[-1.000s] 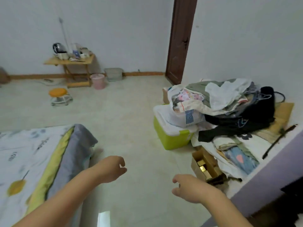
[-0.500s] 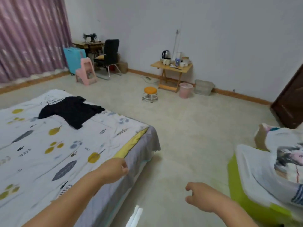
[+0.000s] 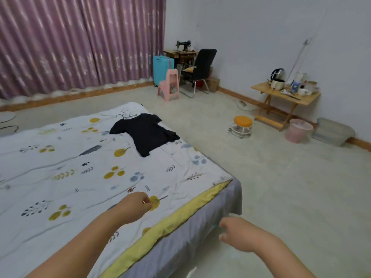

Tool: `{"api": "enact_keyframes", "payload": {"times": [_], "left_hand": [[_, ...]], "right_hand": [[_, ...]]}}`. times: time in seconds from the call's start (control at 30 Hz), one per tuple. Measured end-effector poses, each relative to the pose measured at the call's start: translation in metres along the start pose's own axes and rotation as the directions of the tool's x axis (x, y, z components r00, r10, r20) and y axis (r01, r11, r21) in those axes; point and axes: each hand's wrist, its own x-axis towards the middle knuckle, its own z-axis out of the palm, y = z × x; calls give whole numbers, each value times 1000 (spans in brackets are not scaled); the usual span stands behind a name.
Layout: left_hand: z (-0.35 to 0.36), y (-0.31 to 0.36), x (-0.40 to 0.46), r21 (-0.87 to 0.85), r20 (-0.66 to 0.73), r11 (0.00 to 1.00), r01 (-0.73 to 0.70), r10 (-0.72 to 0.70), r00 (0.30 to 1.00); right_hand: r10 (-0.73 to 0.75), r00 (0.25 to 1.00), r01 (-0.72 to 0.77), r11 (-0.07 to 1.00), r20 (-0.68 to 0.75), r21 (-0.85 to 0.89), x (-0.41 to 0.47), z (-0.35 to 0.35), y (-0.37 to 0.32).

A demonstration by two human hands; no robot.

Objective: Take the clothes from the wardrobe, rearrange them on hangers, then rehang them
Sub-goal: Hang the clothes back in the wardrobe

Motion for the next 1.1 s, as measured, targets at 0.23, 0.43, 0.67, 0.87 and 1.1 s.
{"api": "enact_keyframes", "payload": {"times": [0.23, 0.43, 0.67, 0.87, 1.1], "left_hand": [[-68, -8, 98, -52, -77, 997, 54, -58, 995], [-104, -13, 169, -98, -98, 989, 110, -120, 988], [-125, -3, 256, -146, -122, 969, 200, -218, 968], [-132, 25, 348, -259, -166, 916, 306, -355, 920], [-127, 30, 438, -359, -164, 833, 420, -500, 851]], "right_hand": [[-20, 1000, 21, 998, -24, 52, 118, -80, -34], [-89, 996, 89, 993, 3, 74, 196, -126, -49], [-182, 983, 182, 983, 21, 18, 290, -189, -45], [-267, 962, 271, 960, 59, -75, 398, -259, -40], [-370, 918, 394, 890, 140, -230, 514, -320, -73]]}}
